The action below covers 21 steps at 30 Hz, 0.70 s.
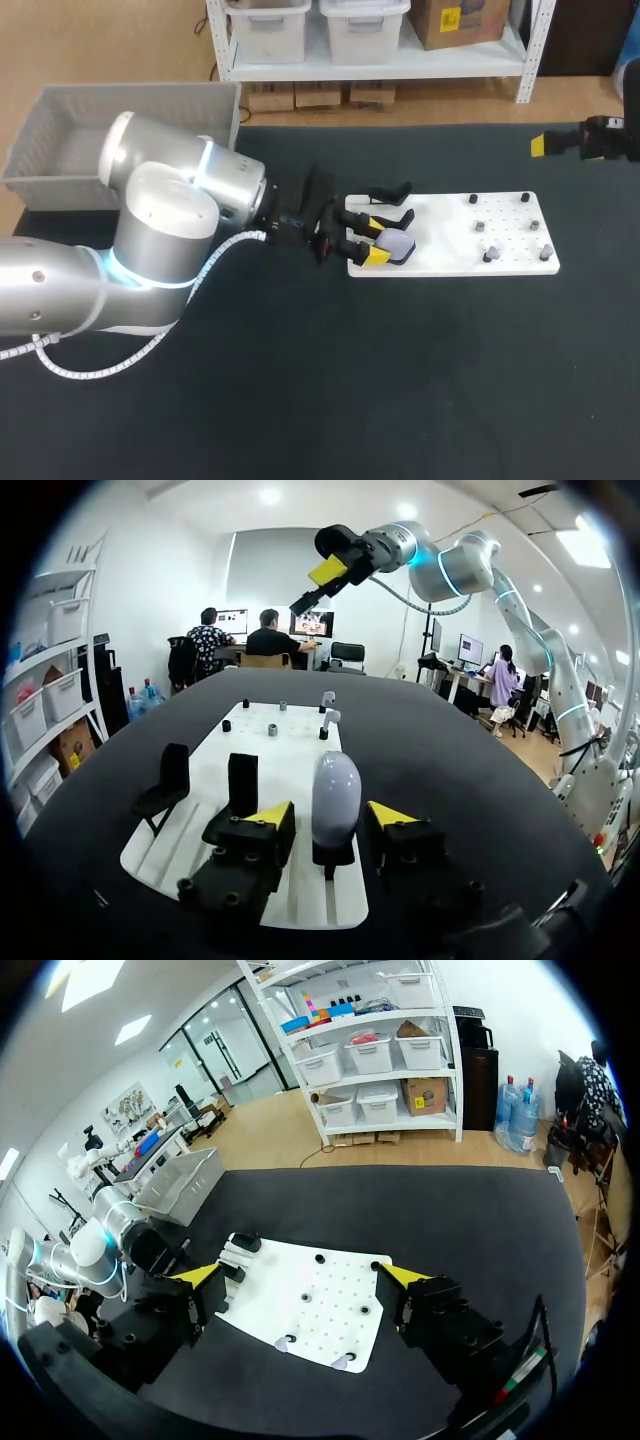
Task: Pick up each earbud case from the left stands, insert the matching earbuds, close the lid, and place the case in the box.
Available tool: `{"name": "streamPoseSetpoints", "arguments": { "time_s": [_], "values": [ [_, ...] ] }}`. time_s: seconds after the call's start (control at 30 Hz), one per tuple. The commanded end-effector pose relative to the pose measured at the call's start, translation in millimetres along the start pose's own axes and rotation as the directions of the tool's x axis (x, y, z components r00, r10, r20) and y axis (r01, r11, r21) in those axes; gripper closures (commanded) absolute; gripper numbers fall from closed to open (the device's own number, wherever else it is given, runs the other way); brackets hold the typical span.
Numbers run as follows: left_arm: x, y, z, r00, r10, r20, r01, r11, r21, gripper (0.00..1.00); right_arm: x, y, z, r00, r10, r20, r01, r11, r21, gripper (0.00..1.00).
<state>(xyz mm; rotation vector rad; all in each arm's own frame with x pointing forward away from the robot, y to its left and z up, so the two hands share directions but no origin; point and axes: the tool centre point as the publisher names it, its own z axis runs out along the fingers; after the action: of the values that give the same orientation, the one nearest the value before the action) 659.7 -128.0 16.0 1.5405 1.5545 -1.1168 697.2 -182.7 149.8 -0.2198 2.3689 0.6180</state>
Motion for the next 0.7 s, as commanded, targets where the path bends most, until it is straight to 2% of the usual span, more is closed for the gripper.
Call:
{"name": "streamPoseSetpoints", "arguments": {
  "time_s": [0.03, 0.37, 0.4, 0.43, 0.5, 0.63, 0.67, 0.7],
  "values": [
    [0.3, 3.2, 3.1, 1.000, -0.001, -0.003, 0.001, 1.000, 0.008, 0.56, 0.2, -0.8, 0.7, 1.000, -0.001, 0.001, 0.001, 1.000, -0.002, 0.00],
    [0.3, 3.7, 5.3, 1.000, -0.002, -0.004, 0.002, 1.000, 0.011, 0.60, 0.2, -0.8, 0.7, 1.000, -0.001, 0.001, 0.001, 1.000, -0.002, 0.00],
    [0.4, 3.7, 5.5, 1.000, -0.002, -0.005, 0.002, 1.000, 0.011, 0.64, 0.2, -0.8, 0.7, 1.000, -0.001, 0.001, 0.001, 1.000, -0.002, 0.00],
    [0.4, 3.7, 5.6, 1.000, -0.001, -0.005, 0.001, 1.000, 0.011, 0.74, 0.2, -0.8, 0.7, 1.000, -0.001, 0.001, 0.001, 1.000, -0.002, 0.00],
    [0.4, 3.6, 5.8, 1.000, -0.002, -0.005, 0.002, 1.000, 0.012, 0.76, 0.2, -0.8, 0.7, 1.000, -0.001, 0.001, 0.001, 1.000, -0.002, 0.00],
    [-0.1, 2.6, 5.5, 1.000, 0.001, -0.004, -0.001, 1.000, 0.013, 0.87, 0.2, -0.8, 0.7, 1.000, -0.001, 0.001, 0.001, 1.000, -0.002, 0.00],
    [-0.1, 2.8, 4.6, 1.000, 0.004, -0.003, -0.004, 1.000, 0.008, 1.00, 0.2, -0.8, 0.7, 1.000, -0.001, 0.001, 0.001, 1.000, -0.002, 0.00],
    [-1.4, 1.4, 2.5, 1.000, 0.007, 0.000, -0.007, 1.000, 0.008, 1.00, 0.2, -0.8, 0.7, 1.000, -0.001, 0.001, 0.001, 1.000, -0.002, 0.00]
  ]
}}
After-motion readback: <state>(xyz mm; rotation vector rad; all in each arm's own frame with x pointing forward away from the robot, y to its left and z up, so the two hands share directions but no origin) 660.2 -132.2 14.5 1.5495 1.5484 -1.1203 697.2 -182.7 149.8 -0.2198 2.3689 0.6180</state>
